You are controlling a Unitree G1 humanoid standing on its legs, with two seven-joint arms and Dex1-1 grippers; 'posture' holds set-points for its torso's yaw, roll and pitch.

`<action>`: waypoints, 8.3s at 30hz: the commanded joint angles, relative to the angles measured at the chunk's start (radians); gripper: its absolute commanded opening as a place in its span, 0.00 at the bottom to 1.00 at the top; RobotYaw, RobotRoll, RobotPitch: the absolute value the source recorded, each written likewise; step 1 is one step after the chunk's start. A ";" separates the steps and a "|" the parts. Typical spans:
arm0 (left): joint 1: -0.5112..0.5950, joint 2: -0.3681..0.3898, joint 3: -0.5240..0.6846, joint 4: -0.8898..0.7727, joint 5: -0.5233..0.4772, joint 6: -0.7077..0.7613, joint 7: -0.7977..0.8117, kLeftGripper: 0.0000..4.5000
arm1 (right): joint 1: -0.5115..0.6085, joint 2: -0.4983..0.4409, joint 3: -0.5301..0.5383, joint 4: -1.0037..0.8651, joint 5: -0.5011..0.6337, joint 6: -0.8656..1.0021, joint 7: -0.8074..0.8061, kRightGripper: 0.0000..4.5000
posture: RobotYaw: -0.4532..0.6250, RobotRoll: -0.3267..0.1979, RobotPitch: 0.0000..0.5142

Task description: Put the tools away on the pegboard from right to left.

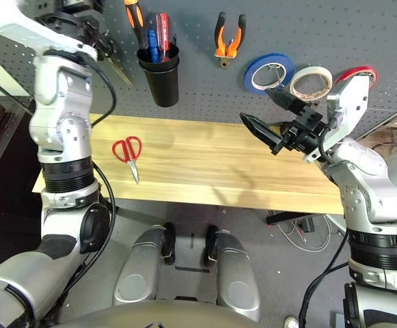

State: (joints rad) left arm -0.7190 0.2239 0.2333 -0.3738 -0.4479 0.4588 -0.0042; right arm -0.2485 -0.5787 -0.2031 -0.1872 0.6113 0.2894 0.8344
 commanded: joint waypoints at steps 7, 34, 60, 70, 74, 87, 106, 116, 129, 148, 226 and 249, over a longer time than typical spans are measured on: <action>0.389 0.172 -0.007 -0.262 -0.034 0.301 -0.029 1.00 | 0.036 -0.033 0.049 0.029 -0.048 0.024 0.063 1.00 | 0.60 0.62 0.50; 0.347 0.080 -0.144 0.485 0.359 0.163 0.052 1.00 | 0.196 -0.098 0.143 -0.106 -0.156 0.046 0.096 1.00 | 0.51 0.62 0.73; 0.068 0.020 -0.080 1.106 0.384 -0.040 0.106 1.00 | 0.265 -0.121 0.143 -0.249 -0.153 0.165 0.012 1.00 | 0.43 0.62 0.83; 0.072 0.014 -0.096 1.145 0.393 -0.021 0.114 0.80 | 0.276 -0.143 0.132 -0.264 -0.143 0.178 0.016 1.00 | 0.42 0.62 0.83; 0.084 0.008 -0.099 1.127 0.389 -0.023 0.107 0.46 | 0.277 -0.147 0.130 -0.263 -0.141 0.176 0.015 1.00 | 0.43 0.62 0.82; 0.171 -0.027 -0.045 0.909 0.353 -0.012 0.129 0.01 | 0.251 -0.138 0.131 -0.232 -0.134 0.122 0.054 1.00 | 0.46 0.62 0.78; 0.368 -0.097 0.149 0.252 0.218 -0.009 0.171 0.01 | 0.079 0.022 0.200 0.020 -0.196 -0.133 0.113 1.00 | 0.60 0.62 0.58; 0.353 -0.062 0.214 0.074 0.165 0.029 0.185 0.01 | -0.052 0.103 0.197 0.048 -0.161 -0.134 0.100 1.00 | 0.66 0.62 0.52; 0.188 -0.009 0.240 -0.001 0.089 0.082 0.206 0.01 | -0.158 0.102 0.169 -0.031 -0.073 -0.017 0.045 1.00 | 0.65 0.62 0.49; 0.059 0.019 0.200 -0.031 0.039 0.130 0.208 0.01 | -0.189 0.070 0.117 -0.083 -0.016 0.045 0.001 1.00 | 0.61 0.62 0.46; 0.311 0.049 0.139 0.183 0.047 -0.123 -0.036 0.99 | -0.068 0.115 0.046 -0.030 -0.144 0.041 -0.308 1.00 | 0.55 0.62 0.45; 0.528 0.072 0.206 0.445 0.106 -0.488 -0.157 0.99 | -0.019 0.324 -0.135 0.518 -0.488 -0.621 -0.843 1.00 | 0.49 0.62 0.17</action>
State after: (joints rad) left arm -0.2021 0.2909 0.4317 0.0412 -0.3473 -0.0093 -0.1490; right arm -0.2605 -0.2555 -0.3284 0.3015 0.1344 -0.3025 0.0025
